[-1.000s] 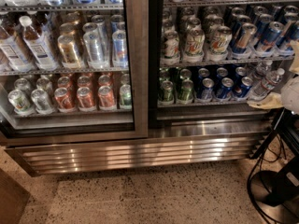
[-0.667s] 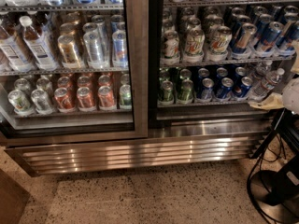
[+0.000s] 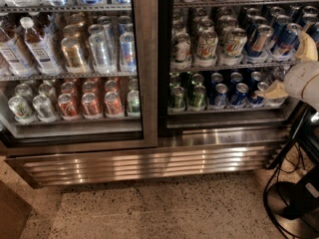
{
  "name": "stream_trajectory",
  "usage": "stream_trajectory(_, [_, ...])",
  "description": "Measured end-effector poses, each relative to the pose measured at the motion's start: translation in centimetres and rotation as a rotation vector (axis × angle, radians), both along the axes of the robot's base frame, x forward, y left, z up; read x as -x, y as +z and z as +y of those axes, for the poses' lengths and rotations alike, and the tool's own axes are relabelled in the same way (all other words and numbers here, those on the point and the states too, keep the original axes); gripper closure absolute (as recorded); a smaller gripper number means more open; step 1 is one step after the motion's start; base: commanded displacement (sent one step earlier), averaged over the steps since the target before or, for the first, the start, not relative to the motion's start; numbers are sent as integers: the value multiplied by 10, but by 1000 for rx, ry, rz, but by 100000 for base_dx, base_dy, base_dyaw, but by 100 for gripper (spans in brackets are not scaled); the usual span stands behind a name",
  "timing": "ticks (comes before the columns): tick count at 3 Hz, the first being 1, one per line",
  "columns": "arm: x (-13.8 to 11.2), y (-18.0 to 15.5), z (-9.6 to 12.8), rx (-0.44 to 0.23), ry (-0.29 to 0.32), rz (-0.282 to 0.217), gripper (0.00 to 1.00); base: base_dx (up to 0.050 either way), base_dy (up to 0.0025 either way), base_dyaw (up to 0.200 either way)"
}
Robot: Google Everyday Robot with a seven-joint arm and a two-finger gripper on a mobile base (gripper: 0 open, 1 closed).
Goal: Open right fridge door
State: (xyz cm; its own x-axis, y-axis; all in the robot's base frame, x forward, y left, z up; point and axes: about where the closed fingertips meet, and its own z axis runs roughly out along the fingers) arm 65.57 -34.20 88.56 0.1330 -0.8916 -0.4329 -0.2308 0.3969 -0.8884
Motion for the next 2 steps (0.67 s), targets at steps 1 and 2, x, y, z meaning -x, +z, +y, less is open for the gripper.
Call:
stream_trajectory(1, [-40,-5,14,-5,-33,29,0,0,0,0])
stream_trajectory(2, [-73,-29,19,-39,-37,79,0,0,0,0])
